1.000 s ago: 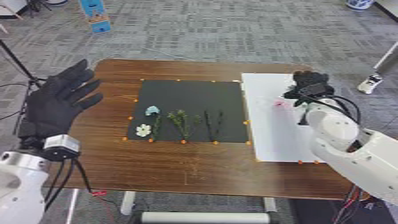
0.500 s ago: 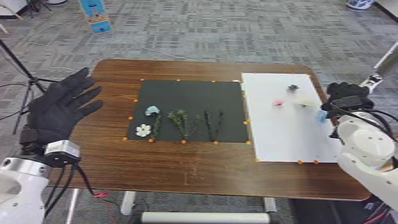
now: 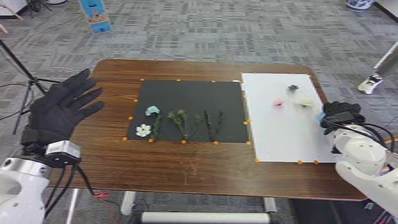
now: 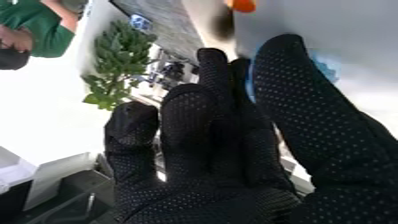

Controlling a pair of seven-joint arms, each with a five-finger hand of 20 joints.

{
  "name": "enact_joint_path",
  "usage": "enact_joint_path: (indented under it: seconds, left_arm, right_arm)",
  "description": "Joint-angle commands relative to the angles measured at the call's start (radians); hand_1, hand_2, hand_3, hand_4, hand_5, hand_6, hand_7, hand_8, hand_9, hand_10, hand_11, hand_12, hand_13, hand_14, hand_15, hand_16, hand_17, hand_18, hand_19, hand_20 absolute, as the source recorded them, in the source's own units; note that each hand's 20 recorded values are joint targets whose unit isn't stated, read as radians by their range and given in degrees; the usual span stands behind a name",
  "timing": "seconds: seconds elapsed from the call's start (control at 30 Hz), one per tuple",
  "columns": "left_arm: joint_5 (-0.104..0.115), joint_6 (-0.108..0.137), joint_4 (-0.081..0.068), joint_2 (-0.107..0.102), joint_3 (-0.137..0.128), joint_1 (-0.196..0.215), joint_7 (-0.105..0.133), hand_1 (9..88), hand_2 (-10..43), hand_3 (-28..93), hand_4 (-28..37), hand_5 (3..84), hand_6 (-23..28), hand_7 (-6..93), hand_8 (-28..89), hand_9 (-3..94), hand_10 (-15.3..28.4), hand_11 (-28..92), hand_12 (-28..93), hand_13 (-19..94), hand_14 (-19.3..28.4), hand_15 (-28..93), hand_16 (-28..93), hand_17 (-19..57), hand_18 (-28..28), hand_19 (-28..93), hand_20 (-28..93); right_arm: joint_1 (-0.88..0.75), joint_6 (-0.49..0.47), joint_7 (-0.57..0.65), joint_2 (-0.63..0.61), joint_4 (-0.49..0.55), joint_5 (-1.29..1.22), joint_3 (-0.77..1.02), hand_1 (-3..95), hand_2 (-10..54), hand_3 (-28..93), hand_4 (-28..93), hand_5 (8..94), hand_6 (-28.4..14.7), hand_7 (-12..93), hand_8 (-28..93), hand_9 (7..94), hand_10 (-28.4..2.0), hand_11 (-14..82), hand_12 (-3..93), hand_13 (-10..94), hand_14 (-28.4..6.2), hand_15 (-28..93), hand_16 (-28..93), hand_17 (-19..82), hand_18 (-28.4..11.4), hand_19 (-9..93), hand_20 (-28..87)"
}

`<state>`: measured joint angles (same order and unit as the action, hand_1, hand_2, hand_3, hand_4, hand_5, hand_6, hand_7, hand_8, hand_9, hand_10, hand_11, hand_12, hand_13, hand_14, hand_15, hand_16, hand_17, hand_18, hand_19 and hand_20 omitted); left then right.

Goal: Arrange flowers

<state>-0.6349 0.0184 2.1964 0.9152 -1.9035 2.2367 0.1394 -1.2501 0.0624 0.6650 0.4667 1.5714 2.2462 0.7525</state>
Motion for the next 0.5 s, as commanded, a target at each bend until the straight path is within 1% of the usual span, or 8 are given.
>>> enact_joint_path:
  seconds: [0.03, 0.07, 0.2, 0.27, 0.4, 0.5]
  left_arm:
    - [0.005, 0.003, 0.006, -0.001, -0.005, 0.01, -0.011, 20.7, -5.4, 70, -28.3, 29.2, 2.3, 15.8, -8, 25.8, 11.2, 14, 16, 21, 13.6, 20, 3, -11.4, 22.5, 43, 8]
    - [0.003, 0.002, 0.005, -0.001, -0.006, 0.01, -0.01, 20.7, -5.4, 70, -28.3, 29.2, 2.3, 15.8, -8, 25.8, 11.2, 14, 16, 21, 13.6, 20, 3, -11.4, 22.5, 43, 8]
    - [0.003, 0.005, 0.01, 0.002, -0.012, 0.017, -0.009, 20.8, -5.3, 70, -28.3, 29.2, 2.3, 15.9, -8, 25.8, 11.2, 14, 16, 21, 13.5, 20, 3, -11.3, 22.5, 43, 8]
    - [0.005, 0.007, 0.01, -0.001, -0.013, 0.018, -0.007, 20.9, -5.2, 70, -28.3, 29.2, 2.3, 15.8, -8, 25.8, 11.2, 14, 16, 21, 13.5, 20, 3, -11.3, 22.6, 43, 8]
    - [0.007, 0.009, 0.012, -0.003, -0.014, 0.02, -0.009, 20.9, -5.2, 70, -28.3, 29.2, 2.3, 15.9, -8, 25.8, 11.2, 14, 16, 21, 13.5, 20, 3, -11.3, 22.5, 43, 8]
    - [0.006, 0.012, 0.01, -0.004, -0.01, 0.013, -0.011, 20.8, -5.2, 70, -28.3, 29.2, 2.3, 15.9, -8, 25.8, 11.2, 14, 16, 21, 13.5, 20, 3, -11.4, 22.6, 43, 8]
  right_arm:
    - [-0.02, 0.019, -0.047, 0.013, 0.0, -0.012, 0.02, 47.6, -9.5, 80, -28, 49.1, 2.2, 29, -15, 55.4, -6.9, 21.4, 20.0, 58, -7.9, 85, 32, 32, -19.4, 89, 59]
    - [-0.021, 0.017, -0.05, 0.011, 0.007, -0.014, 0.021, 47.5, -9.5, 79, -28, 49.2, 2.1, 29, -15, 55.6, -7.1, 22.0, 20.3, 58, -7.9, 85, 32, 32, -19.4, 89, 59]
    - [-0.029, 0.019, -0.055, 0.01, 0.03, -0.023, 0.037, 46.6, -9.5, 79, -28, 48.8, 1.7, 29, -15, 54.1, -7.9, 22.5, 21.4, 57, -7.9, 85, 32, 31, -19.4, 89, 59]
    - [-0.037, 0.024, -0.063, 0.01, 0.04, -0.03, 0.051, 46.0, -9.5, 80, -28, 47.8, 1.3, 28, -15, 53.2, -8.2, 22.4, 21.4, 56, -8.0, 85, 33, 31, -19.4, 89, 59]
    - [-0.031, 0.035, -0.079, 0.017, 0.035, -0.046, 0.047, 44.7, -9.5, 80, -28, 47.1, 1.1, 28, -14, 52.4, -8.4, 22.5, 21.4, 56, -8.0, 85, 32, 31, -19.2, 89, 59]
    - [-0.033, 0.04, -0.081, 0.027, 0.026, -0.05, 0.045, 44.2, -9.5, 81, -28, 47.2, 1.0, 28, -14, 52.9, -8.5, 23.1, 21.6, 56, -8.0, 85, 32, 31, -19.2, 89, 59]
